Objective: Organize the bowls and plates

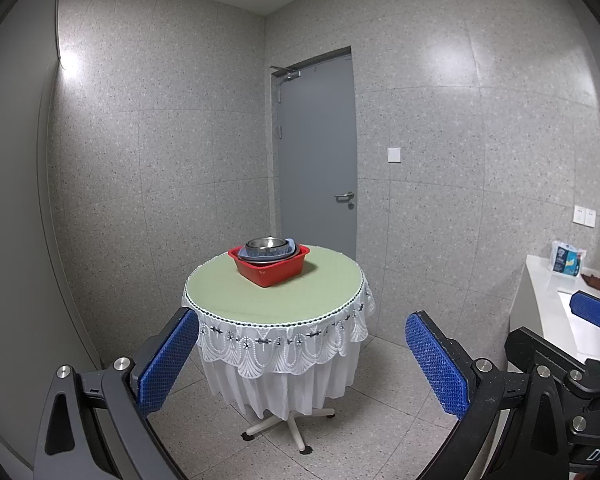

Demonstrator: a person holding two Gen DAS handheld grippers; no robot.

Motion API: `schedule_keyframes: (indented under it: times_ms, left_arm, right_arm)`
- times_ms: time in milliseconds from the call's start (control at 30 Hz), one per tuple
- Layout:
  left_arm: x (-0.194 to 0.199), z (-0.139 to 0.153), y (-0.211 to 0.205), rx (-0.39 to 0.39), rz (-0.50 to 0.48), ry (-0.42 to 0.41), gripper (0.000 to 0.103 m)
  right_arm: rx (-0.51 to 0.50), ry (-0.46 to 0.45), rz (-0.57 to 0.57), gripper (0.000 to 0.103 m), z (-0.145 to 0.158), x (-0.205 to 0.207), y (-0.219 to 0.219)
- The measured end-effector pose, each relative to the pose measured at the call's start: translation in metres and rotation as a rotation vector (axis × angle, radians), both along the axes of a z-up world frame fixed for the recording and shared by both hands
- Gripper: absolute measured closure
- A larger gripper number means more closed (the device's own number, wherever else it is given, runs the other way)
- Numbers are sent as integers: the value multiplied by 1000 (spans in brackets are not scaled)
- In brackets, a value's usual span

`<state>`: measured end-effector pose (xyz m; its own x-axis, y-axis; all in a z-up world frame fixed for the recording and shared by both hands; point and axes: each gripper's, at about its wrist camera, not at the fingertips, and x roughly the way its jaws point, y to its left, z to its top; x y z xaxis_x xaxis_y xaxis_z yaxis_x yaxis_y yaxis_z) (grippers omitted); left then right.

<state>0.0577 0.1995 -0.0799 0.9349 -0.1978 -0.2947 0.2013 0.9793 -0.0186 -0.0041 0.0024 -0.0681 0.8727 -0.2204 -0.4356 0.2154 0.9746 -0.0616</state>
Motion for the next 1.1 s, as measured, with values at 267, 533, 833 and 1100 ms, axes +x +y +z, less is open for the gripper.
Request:
schedule_keyframes:
  times_ms: [267, 533, 833, 1100]
  left_arm:
    - [3, -2, 3, 3, -3, -15, 1]
    - [6, -3, 3, 0, -5, -10, 1]
    - [3, -1, -3, -1, -1, 1, 1]
    - [4, 1, -7, 3, 4, 9, 1]
  right_arm:
    - [2, 2, -4, 0, 0, 5, 4]
    - [1, 5, -4, 0, 0, 8, 3]
    - [7, 9, -10, 0, -4, 10, 9]
    - [14, 14, -14, 0, -7, 12, 16]
